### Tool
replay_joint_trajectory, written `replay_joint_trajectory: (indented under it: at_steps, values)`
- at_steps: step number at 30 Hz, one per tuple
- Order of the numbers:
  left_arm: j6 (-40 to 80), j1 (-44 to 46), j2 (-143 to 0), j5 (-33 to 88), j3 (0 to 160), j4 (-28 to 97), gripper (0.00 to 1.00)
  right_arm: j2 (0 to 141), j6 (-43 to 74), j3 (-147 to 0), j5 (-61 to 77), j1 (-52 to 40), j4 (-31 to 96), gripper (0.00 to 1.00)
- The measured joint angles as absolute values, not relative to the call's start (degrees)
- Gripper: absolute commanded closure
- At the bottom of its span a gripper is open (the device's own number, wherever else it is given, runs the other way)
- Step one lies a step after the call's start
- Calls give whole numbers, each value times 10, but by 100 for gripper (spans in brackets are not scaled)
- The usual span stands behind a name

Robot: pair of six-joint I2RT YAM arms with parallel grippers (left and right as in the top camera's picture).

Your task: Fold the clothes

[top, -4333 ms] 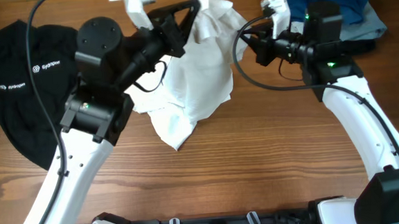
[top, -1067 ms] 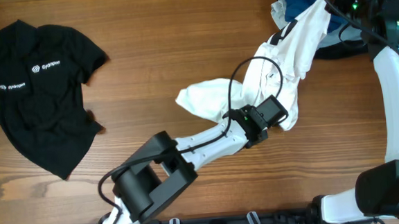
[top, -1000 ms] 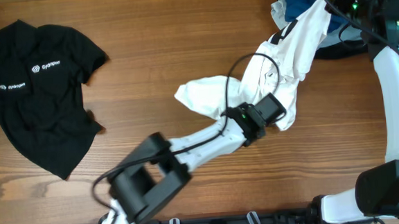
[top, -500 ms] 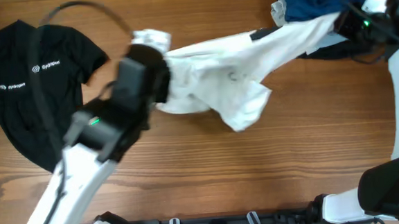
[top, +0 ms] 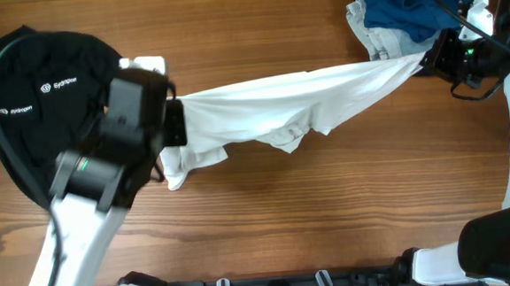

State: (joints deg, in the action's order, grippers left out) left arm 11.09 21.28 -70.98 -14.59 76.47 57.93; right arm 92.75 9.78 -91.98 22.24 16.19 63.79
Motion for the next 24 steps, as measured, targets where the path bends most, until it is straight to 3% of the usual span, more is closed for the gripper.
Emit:
replay_joint_trajectory:
  at_steps: [11, 14, 15, 16, 19, 24]
  values:
    - [51, 191, -1023, -143, 764, 424, 93, 1007, 95, -920, 207, 145, 595, 96]
    - [6, 190, -1072, -147, 764, 347, 38, 1037, 95, -920, 203, 129, 578, 96]
    - [-3, 189, -1084, -152, 764, 318, 23, 1050, 95, -920, 202, 119, 569, 96]
    - [-13, 187, -1092, -158, 764, 298, 17, 1060, 95, -920, 201, 111, 564, 96]
    - [-29, 176, -1092, -176, 773, 301, 10, 1078, 95, -920, 199, 92, 554, 96]
    - [-27, 173, -1051, -152, 829, 435, 14, 1084, 95, -920, 198, 93, 533, 96]
